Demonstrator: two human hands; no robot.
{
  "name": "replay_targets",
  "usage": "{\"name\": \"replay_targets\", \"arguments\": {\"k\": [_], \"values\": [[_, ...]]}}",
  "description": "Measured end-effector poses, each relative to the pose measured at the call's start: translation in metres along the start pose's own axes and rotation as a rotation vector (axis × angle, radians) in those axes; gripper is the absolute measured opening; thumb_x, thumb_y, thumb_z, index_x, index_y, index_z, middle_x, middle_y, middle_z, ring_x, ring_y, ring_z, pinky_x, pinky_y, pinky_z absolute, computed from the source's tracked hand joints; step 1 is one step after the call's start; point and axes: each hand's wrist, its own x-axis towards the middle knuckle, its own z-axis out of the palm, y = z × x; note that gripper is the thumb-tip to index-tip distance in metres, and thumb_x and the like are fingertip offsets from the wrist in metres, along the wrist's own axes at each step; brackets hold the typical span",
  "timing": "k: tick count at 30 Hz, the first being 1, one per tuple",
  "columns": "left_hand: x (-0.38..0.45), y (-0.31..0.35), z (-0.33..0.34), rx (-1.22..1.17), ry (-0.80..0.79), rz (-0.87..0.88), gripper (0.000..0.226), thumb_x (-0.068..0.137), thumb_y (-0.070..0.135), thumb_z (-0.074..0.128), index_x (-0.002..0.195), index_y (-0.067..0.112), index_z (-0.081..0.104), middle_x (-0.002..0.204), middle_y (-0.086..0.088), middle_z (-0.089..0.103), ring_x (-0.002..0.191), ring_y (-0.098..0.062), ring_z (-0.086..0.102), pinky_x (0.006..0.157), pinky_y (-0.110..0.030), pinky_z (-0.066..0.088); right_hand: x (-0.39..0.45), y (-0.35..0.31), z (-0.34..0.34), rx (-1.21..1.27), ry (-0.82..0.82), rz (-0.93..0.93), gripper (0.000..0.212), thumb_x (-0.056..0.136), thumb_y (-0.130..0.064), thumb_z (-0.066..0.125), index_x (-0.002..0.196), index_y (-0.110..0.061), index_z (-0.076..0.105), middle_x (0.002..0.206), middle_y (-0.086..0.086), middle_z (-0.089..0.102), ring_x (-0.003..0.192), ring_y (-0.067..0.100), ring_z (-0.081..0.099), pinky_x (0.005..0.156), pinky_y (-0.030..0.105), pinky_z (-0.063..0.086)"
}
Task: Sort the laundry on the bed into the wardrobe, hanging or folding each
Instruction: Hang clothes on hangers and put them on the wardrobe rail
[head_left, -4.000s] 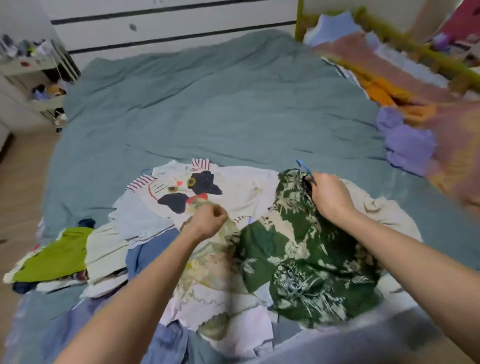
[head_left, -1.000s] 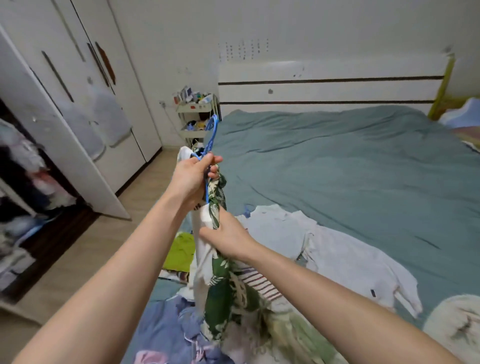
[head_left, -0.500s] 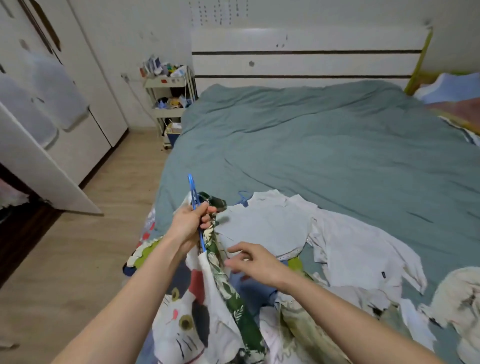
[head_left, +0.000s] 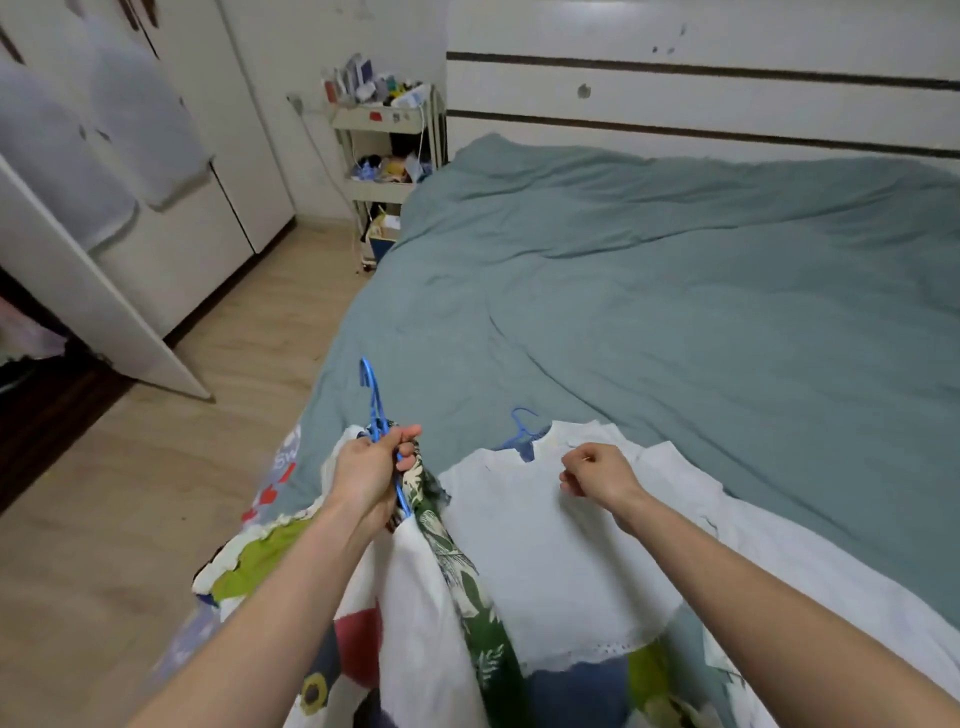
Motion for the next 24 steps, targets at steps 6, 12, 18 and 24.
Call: {"name": "replay_targets", "arguments": {"k": [6, 12, 18, 24], "values": [[0.078, -0.054, 0.018, 0.018, 0.04, -0.13, 0.026, 0.102, -0.001, 0.037, 0.078, 0.001, 0.046, 0.069, -0.012, 0.053, 0.031, -0.002, 0.034, 0.031, -0.012, 0.025, 0.109, 0.017, 0.045, -0.146, -0.013, 0.014, 0.03, 0.081, -0.001, 0.047, 0.054, -0.013, 0.045, 0.059, 0.006, 0.048, 0.055, 0.018, 0.038, 0.052, 0.025, 0.031], [0.112, -0.074, 0.014, -0.031, 0.001, -0.275, 0.011, 0.102, 0.004, 0.038, 0.093, 0.0, 0.042, 0.06, -0.011, 0.057, 0.031, -0.004, 0.032, 0.031, -0.013, 0.025, 0.176, 0.032, 0.095, 0.217, -0.006, 0.207, 0.019, 0.078, 0.005, 0.045, 0.062, -0.006, 0.047, 0.053, 0.01, 0.044, 0.047, 0.02, 0.033, 0.051, 0.029, 0.025], [0.12, -0.076, 0.003, 0.058, -0.064, -0.311, 0.018, 0.104, 0.013, 0.038, 0.105, -0.004, 0.043, 0.04, 0.003, 0.051, 0.031, -0.003, 0.029, 0.033, -0.012, 0.023, 0.203, 0.027, 0.129, 0.517, 0.026, 0.316, 0.013, 0.091, -0.001, 0.053, 0.081, -0.009, 0.049, 0.07, 0.005, 0.046, 0.057, 0.013, 0.042, 0.05, 0.021, 0.037], [0.109, -0.066, 0.002, 0.002, -0.019, -0.308, 0.025, 0.103, 0.01, 0.039, 0.08, 0.003, 0.044, 0.051, -0.005, 0.058, 0.032, -0.004, 0.03, 0.033, -0.012, 0.023, 0.182, 0.004, 0.121, 0.723, 0.07, 0.286, 0.031, 0.098, 0.002, 0.028, 0.07, -0.01, 0.035, 0.048, 0.008, 0.04, 0.04, 0.018, 0.042, 0.051, 0.033, 0.049]]}}
